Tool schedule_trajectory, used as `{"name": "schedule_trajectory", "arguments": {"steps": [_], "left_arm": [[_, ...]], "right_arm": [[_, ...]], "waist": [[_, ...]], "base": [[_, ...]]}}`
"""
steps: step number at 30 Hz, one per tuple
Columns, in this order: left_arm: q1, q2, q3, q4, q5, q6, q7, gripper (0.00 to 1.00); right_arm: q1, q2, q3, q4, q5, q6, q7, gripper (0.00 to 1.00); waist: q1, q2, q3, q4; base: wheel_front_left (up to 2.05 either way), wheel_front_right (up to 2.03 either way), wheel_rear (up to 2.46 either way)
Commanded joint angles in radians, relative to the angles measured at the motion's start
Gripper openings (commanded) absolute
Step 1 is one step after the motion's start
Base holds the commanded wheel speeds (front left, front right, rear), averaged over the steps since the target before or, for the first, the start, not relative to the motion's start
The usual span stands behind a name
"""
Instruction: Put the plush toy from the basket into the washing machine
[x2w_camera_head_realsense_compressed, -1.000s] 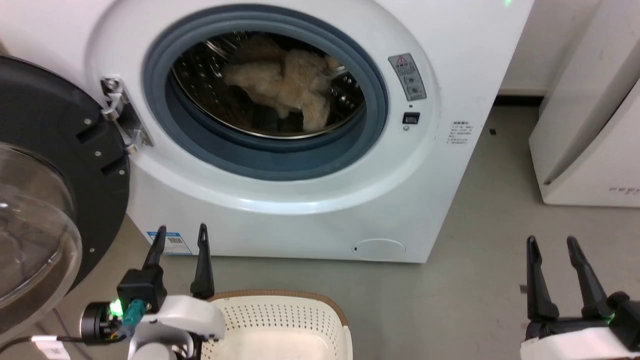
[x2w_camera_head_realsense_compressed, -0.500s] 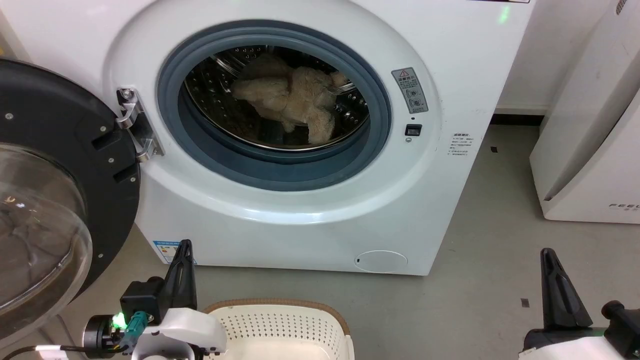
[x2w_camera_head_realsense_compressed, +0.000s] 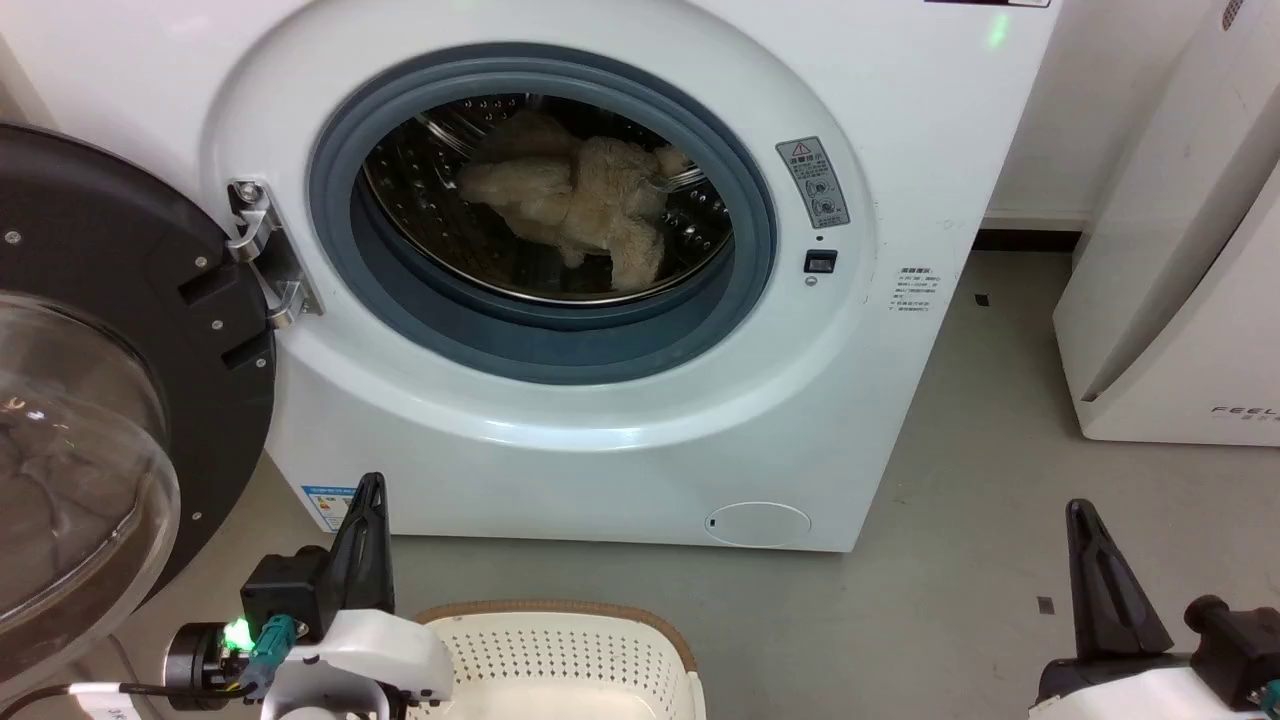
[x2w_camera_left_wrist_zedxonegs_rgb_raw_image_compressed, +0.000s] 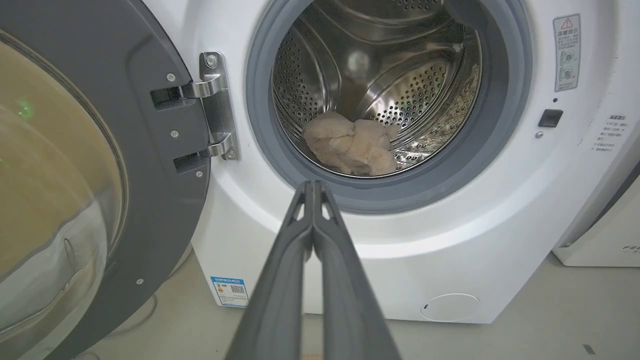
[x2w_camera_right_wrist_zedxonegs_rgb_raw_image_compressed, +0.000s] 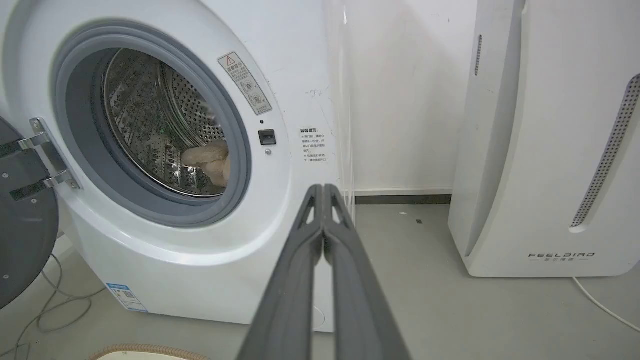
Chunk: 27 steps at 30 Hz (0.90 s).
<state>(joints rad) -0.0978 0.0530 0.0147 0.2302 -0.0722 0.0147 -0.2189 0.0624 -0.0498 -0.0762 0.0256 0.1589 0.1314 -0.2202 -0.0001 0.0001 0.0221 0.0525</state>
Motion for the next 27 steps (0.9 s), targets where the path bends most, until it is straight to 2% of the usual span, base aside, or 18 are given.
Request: {"name": "schedule_trajectory", "arguments": {"steps": [1, 27], "left_arm": [[0.015, 0.000, -0.001, -0.010, 0.005, -0.002, 0.007, 0.00], [0.036, -0.001, -0.004, -0.065, 0.022, -0.005, 0.060, 0.00]], "right_arm": [[-0.008, 0.000, 0.004, -0.004, -0.004, 0.000, 0.007, 0.00], [-0.022, 0.000, 0.022, -0.009, -0.043, 0.000, 0.060, 0.00]], "waist": [[0.0001, -0.0001, 0.000, -0.001], [0.0001, -0.0001, -0.006, -0.014]], "base": [[0.00, 0.00, 0.00], [0.00, 0.00, 0.00]]}}
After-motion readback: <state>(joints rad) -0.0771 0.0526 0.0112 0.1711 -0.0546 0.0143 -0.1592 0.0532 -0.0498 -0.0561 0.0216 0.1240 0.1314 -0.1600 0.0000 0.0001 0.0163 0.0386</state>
